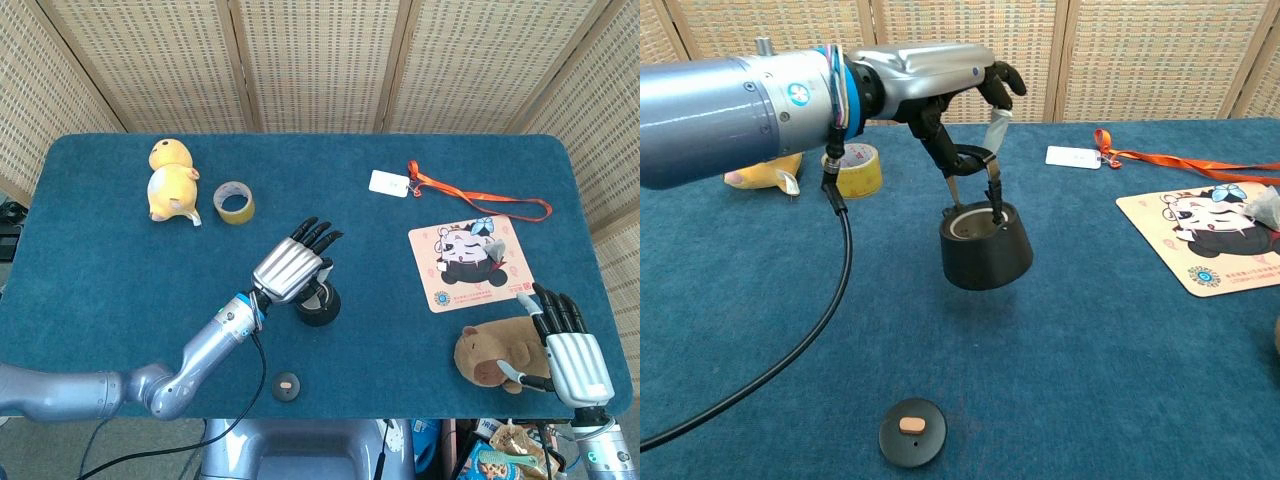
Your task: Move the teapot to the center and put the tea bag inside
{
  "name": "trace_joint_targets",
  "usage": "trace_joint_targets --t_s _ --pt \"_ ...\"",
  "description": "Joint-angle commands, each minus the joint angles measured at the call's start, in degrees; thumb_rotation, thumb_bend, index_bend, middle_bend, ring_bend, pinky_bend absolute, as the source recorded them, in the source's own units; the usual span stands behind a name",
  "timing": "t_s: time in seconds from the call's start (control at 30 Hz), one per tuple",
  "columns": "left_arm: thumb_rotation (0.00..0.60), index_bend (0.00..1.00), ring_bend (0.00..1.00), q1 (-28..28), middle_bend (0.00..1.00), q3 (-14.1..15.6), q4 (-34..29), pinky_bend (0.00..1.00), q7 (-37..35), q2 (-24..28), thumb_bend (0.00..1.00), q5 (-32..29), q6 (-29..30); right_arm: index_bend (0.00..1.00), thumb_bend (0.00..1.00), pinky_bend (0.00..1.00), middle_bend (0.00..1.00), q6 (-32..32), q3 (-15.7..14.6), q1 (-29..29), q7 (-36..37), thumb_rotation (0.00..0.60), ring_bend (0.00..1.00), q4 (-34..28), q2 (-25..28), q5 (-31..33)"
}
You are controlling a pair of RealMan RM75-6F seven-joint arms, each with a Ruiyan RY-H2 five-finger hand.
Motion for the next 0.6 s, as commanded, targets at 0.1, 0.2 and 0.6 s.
trace_joint_targets --t_s 0.1,0.2,0.6 --pt "0.6 0.63 0.0 -2.2 0.11 0.6 1.2 0.0 1.7 -1.6 0.5 -1.5 0.0 0.09 0.33 0.06 0.09 -0.2 0.0 0.1 -0.1 0.413 0.0 -0.1 0.0 0.3" --pt "0.6 0.63 0.0 -3.6 0.11 0.9 2.0 0.0 2.5 -2.8 0.5 -2.4 0.1 0.09 0.33 0.06 0.09 -0.3 -0.1 0.1 -0.1 0.408 0.0 0.0 -0.2 0.4" --pt "0.6 0.63 0.0 -6.6 0.11 3.4 5.1 0.0 3.9 -7.4 0.5 -3.8 0.5 0.09 0.33 0.06 0.09 -0.3 -0.2 0.0 -0.3 0.415 0.0 0.0 -0.3 0.8"
